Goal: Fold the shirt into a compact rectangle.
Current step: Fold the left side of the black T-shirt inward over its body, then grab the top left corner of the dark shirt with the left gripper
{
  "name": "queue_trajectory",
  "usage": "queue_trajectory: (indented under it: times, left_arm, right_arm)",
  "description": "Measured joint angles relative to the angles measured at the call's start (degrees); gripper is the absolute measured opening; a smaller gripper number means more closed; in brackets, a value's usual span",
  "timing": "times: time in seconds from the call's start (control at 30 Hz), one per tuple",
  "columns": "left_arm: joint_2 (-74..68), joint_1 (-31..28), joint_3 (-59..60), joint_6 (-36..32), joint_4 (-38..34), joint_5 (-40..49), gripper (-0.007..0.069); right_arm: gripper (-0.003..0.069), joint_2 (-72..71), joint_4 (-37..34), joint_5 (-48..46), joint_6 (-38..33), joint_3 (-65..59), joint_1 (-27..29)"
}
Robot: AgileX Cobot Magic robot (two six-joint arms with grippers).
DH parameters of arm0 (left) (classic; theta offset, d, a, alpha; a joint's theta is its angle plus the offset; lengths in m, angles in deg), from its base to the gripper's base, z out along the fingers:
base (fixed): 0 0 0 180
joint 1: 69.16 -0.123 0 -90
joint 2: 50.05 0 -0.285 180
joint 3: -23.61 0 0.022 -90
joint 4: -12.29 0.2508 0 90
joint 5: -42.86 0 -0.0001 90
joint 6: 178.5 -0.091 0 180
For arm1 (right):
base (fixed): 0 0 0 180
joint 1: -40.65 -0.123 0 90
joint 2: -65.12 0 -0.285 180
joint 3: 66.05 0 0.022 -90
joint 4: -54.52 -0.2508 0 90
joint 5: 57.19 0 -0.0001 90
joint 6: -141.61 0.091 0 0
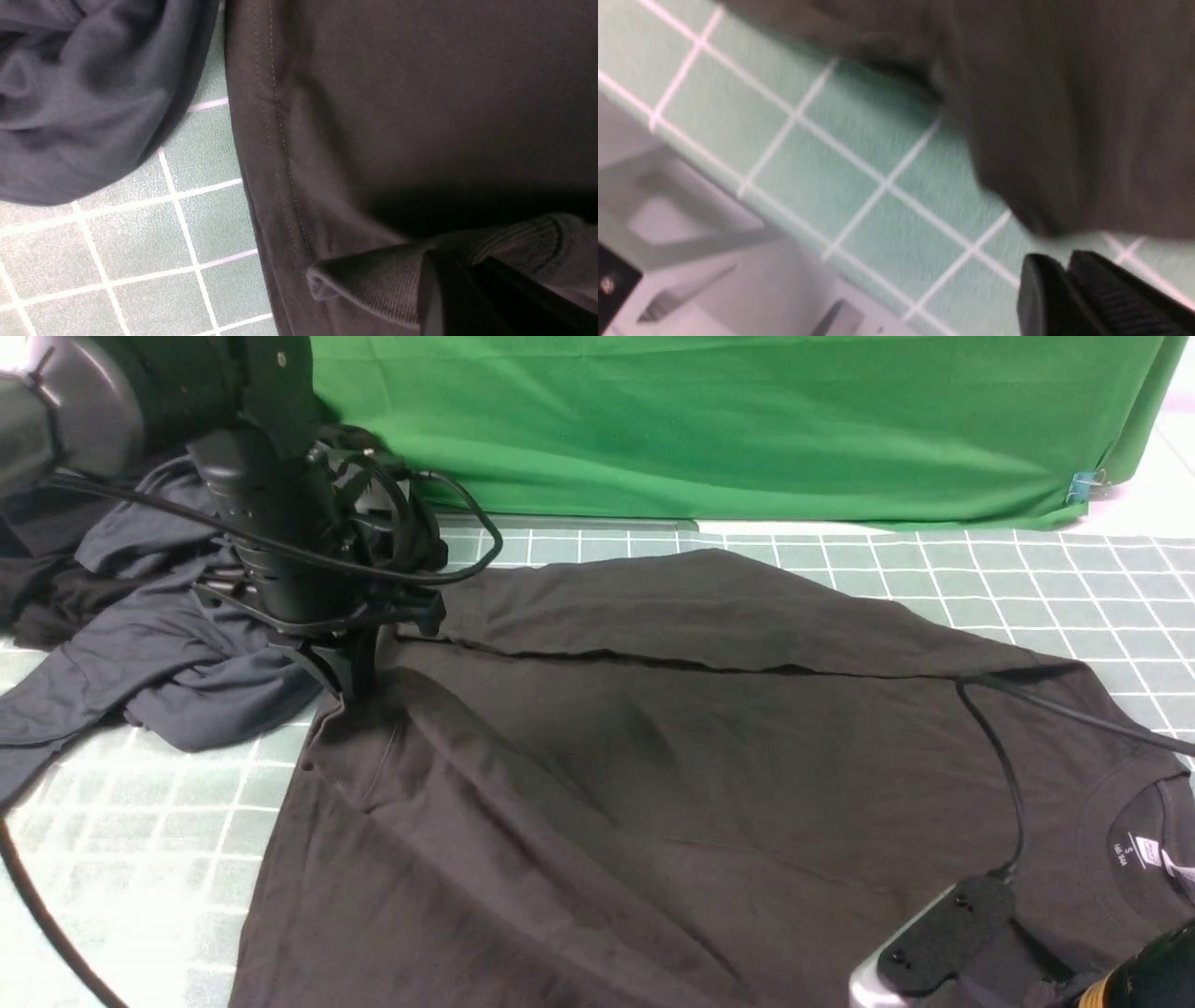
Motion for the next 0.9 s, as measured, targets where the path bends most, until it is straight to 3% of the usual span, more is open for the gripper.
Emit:
queue_trajectory:
  times: [0.13, 0.33, 0.5, 0.57, 0.73, 0.9]
  left_arm:
    - [-2.4, 0.0, 0.0, 0.0, 2.6, 0.0, 0.0009]
    - [-4.0, 0.0, 0.0, 0.0, 5.6, -1.4, 0.0024]
    - [-4.0, 0.0, 0.0, 0.0, 6.3, -3.0, 0.0122]
    - [-4.1, 0.0, -0.6, 1.0, 7.7, -2.7, 0.0241]
    - [-4.1, 0.0, -6.9, 7.0, 5.6, -2.0, 0.0418]
    - [-5.4, 0.0, -12.3, 7.9, -0.4, -10.8, 0.0475]
  right_arm:
    - [0.0243, 0.0, -0.1, -0.5, 0.0, 0.0, 0.0]
    - [0.0407, 0.0, -0.1, 0.7, 0.0, 0.0, 0.0]
    - [0.0415, 0.0, -0.1, 1.7, 0.0, -0.1, 0.0]
    - [0.0415, 0.0, -0.1, 2.2, 0.0, -0.1, 0.0]
    - [0.0415, -0.2, -0.1, 3.1, 0.0, -0.1, 0.0]
    - [0.0415, -0.3, -0.1, 4.4, 0.0, -0.1, 0.0]
